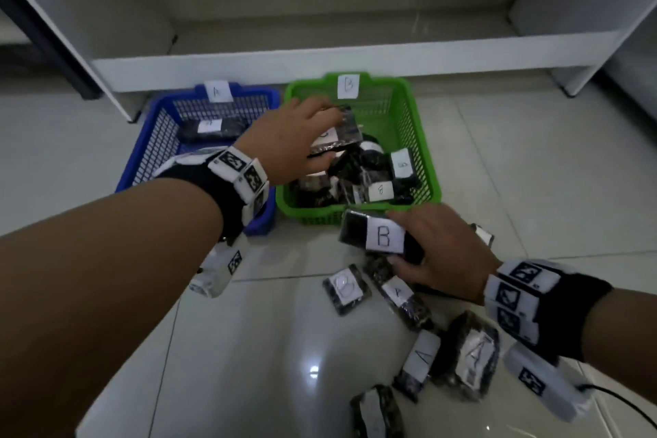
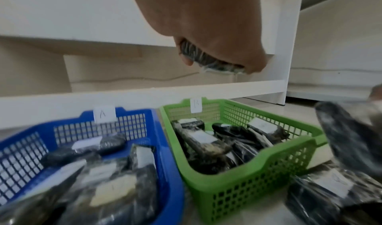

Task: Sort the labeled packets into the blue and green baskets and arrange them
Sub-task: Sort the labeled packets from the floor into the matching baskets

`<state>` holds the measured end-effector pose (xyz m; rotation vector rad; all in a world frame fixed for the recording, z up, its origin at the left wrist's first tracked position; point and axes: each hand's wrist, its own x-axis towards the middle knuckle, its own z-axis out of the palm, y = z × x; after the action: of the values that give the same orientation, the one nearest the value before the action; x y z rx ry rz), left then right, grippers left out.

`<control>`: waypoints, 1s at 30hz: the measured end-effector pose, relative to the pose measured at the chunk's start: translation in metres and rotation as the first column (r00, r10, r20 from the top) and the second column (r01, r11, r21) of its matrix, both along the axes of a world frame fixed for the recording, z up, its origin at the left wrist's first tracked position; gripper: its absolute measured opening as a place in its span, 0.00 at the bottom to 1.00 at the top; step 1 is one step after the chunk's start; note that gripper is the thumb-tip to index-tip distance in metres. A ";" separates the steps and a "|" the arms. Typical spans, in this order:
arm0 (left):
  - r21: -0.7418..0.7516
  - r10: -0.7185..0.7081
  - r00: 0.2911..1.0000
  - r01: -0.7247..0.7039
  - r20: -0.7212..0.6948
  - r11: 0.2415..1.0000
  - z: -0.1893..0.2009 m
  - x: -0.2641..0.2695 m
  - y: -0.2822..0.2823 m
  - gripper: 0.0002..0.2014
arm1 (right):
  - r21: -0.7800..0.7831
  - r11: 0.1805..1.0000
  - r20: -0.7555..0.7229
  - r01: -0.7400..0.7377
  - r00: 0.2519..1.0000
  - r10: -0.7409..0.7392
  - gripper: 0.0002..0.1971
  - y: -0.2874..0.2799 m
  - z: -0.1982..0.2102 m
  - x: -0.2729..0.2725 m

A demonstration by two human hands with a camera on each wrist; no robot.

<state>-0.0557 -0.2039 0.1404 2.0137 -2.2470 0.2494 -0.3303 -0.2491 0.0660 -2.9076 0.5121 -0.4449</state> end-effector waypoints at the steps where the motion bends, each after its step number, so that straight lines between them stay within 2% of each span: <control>1: 0.003 0.036 0.999 -0.036 0.001 0.999 0.007 0.004 -0.003 0.24 | -0.053 0.997 0.008 0.051 0.999 -0.051 0.26 -0.006 0.009 0.003; 3: -0.003 0.203 0.973 -0.205 -0.109 0.979 0.009 0.006 -0.007 0.24 | -0.149 0.974 0.002 0.169 0.985 -0.171 0.27 -0.015 0.023 0.012; 4: -0.003 0.297 0.929 -0.305 -0.223 0.952 0.008 0.008 -0.009 0.24 | -0.183 0.956 0.002 0.230 0.972 -0.233 0.27 -0.020 0.031 0.018; 6: 0.069 0.424 0.752 -0.454 -0.505 0.888 0.000 0.011 -0.018 0.25 | -0.179 0.919 -0.018 0.351 0.933 -0.360 0.27 -0.031 0.053 0.039; 7: 0.137 0.454 0.653 -0.477 -0.606 0.868 -0.008 0.011 -0.023 0.27 | -0.139 0.903 -0.044 0.405 0.909 -0.415 0.27 -0.037 0.062 0.049; 8: 0.194 0.472 0.589 -0.473 -0.656 0.860 -0.013 0.011 -0.030 0.30 | -0.104 0.884 -0.078 0.455 0.883 -0.463 0.26 -0.046 0.072 0.062; 9: 0.240 0.484 0.567 -0.452 -0.666 0.859 -0.020 0.009 -0.036 0.32 | -0.070 0.863 -0.111 0.501 0.855 -0.506 0.25 -0.054 0.079 0.072; 11: 0.276 0.490 0.594 -0.418 -0.638 0.865 -0.031 0.005 -0.045 0.34 | -0.018 0.802 -0.169 0.598 0.788 -0.592 0.21 -0.078 0.086 0.092; 13: 0.277 0.495 0.624 -0.417 -0.605 0.865 -0.043 0.003 -0.052 0.34 | 0.037 0.705 -0.290 0.708 0.683 -0.670 0.17 -0.103 0.086 0.107; 15: 0.322 0.521 0.584 -0.415 -0.622 0.851 -0.054 0.001 -0.057 0.34 | 0.150 0.577 -0.347 0.803 0.589 -0.730 0.16 -0.117 0.074 0.116; 17: 0.361 0.532 0.542 -0.395 -0.651 0.845 -0.064 -0.003 -0.062 0.34 | 0.361 0.442 -0.275 0.821 0.547 -0.791 0.17 -0.120 0.054 0.121; 19: 0.372 0.519 0.552 -0.363 -0.653 0.854 -0.070 -0.008 -0.067 0.34 | 0.524 0.394 -0.186 0.755 0.553 -0.812 0.17 -0.115 0.033 0.125; 21: 0.350 0.484 0.597 -0.335 -0.640 0.875 -0.074 -0.014 -0.072 0.32 | 0.569 0.415 -0.132 0.709 0.578 -0.805 0.14 -0.113 0.018 0.126; 25: 0.311 0.452 0.686 -0.329 -0.570 0.892 -0.086 -0.022 -0.073 0.28 | 0.552 0.492 -0.024 0.673 0.603 -0.797 0.13 -0.116 0.004 0.127; 28: 0.343 0.463 0.718 -0.321 -0.520 0.883 -0.093 -0.022 -0.070 0.27 | 0.467 0.582 -0.039 0.665 0.673 -0.739 0.12 -0.117 -0.005 0.126; 30: 0.317 0.442 0.800 -0.330 -0.407 0.889 -0.096 -0.020 -0.068 0.26 | 0.366 0.657 -0.065 0.660 0.722 -0.689 0.14 -0.117 -0.011 0.125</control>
<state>-0.0756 -0.2714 0.0444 2.3227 -1.6116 -0.4538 -0.2052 -0.3659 0.0552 -2.2313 1.5079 -0.4777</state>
